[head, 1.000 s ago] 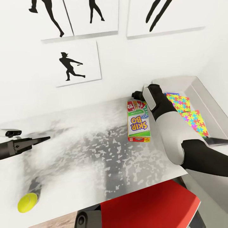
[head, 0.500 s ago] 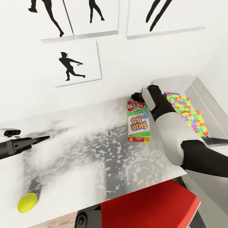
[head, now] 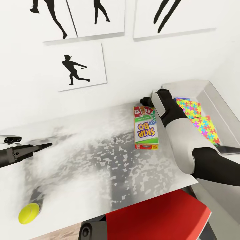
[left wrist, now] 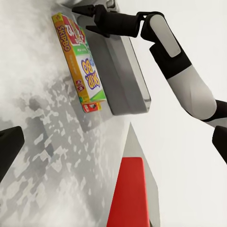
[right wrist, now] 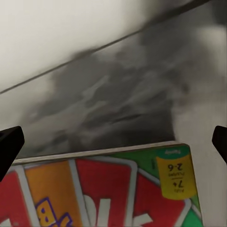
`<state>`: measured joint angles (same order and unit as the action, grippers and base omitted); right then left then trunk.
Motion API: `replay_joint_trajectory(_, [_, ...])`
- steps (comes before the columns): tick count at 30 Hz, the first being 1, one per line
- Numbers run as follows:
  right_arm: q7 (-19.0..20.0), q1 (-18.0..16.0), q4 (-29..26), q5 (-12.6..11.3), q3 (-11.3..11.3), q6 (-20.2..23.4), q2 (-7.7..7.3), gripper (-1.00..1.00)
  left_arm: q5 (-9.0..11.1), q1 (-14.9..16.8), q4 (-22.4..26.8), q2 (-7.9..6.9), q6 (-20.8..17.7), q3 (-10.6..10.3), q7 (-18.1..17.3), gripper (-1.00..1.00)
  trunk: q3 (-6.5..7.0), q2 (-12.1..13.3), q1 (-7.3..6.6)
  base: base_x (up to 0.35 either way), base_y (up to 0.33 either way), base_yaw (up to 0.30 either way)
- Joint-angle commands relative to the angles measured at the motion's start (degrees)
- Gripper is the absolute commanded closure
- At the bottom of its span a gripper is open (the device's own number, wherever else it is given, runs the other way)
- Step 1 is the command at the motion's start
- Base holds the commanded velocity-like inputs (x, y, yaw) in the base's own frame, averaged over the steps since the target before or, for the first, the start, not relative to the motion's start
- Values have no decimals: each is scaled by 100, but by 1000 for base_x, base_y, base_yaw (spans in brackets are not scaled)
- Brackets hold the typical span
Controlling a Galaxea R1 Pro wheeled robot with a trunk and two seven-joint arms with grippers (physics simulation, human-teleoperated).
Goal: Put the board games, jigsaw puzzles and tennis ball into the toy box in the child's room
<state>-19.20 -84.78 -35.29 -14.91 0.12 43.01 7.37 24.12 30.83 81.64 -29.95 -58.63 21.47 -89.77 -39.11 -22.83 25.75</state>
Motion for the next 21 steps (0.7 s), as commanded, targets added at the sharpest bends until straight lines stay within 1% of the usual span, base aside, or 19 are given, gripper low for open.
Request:
replay_joint_trajectory(1, [-49, -3, -5, -47, 3, 14, 1, -100, -4, 2, 1, -2, -61, -1, -23, -100, -7, -9, 3, 0, 0, 0])
replay_joint_trajectory(21, [-41, -3, -4, -47, 5, 14, 1, -100, -12, 2, 1, 5, -61, -3, -23, -100, -7, -9, 3, -30, 0, 0])
